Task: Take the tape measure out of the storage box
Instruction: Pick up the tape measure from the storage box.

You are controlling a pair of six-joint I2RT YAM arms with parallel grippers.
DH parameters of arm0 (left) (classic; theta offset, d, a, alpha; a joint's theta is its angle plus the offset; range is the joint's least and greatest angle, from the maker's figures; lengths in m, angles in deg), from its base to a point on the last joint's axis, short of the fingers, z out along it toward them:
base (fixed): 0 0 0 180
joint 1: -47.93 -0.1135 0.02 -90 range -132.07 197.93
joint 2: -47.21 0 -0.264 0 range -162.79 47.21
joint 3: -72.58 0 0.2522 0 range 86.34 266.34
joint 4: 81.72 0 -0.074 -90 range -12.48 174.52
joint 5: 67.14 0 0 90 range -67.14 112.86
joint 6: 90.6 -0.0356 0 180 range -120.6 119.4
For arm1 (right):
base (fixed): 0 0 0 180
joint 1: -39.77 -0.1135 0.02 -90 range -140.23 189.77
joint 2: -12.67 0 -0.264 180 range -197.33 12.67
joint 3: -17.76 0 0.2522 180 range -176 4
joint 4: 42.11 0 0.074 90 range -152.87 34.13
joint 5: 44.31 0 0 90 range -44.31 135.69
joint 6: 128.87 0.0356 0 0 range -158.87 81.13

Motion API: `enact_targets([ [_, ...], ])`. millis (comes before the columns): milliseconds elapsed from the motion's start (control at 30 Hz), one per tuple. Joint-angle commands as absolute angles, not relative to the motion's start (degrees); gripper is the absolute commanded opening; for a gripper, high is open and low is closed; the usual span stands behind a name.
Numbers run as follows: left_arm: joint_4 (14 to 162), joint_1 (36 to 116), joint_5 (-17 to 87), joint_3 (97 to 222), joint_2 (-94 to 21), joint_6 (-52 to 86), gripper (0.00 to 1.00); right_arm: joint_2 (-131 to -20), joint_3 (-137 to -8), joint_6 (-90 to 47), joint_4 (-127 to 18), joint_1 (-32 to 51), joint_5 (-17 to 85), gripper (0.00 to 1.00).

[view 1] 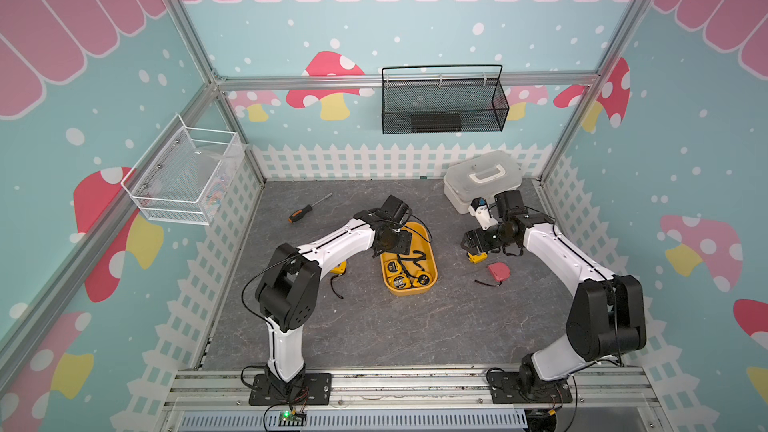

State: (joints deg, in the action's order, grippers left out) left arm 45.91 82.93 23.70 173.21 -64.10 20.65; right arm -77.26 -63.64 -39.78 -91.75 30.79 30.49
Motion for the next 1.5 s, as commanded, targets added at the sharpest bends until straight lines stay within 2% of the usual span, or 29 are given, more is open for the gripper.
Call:
enact_targets([
  [0, 43.3, 83.57, 19.93, 176.52, -66.8, 20.84, 0.71, -78.33, -62.48, -39.31, -91.11, 30.27, 28.67, 0.87],
  [800, 41.02, 84.18, 14.71, 185.63, -78.63, 16.29, 0.71, -81.44, -61.48, -40.19, -91.64, 30.32, 28.0, 0.88],
  [1233, 41.27, 88.36, 15.38, 187.15, -78.87, 15.65, 0.71, -81.99, -61.78, -40.15, -91.99, 30.3, 28.09, 0.88],
  [1467, 40.98, 87.12, 10.68, 187.4, -77.34, 14.97, 0.72, -82.33, -61.83, -40.17, -92.03, 30.28, 27.6, 0.88],
])
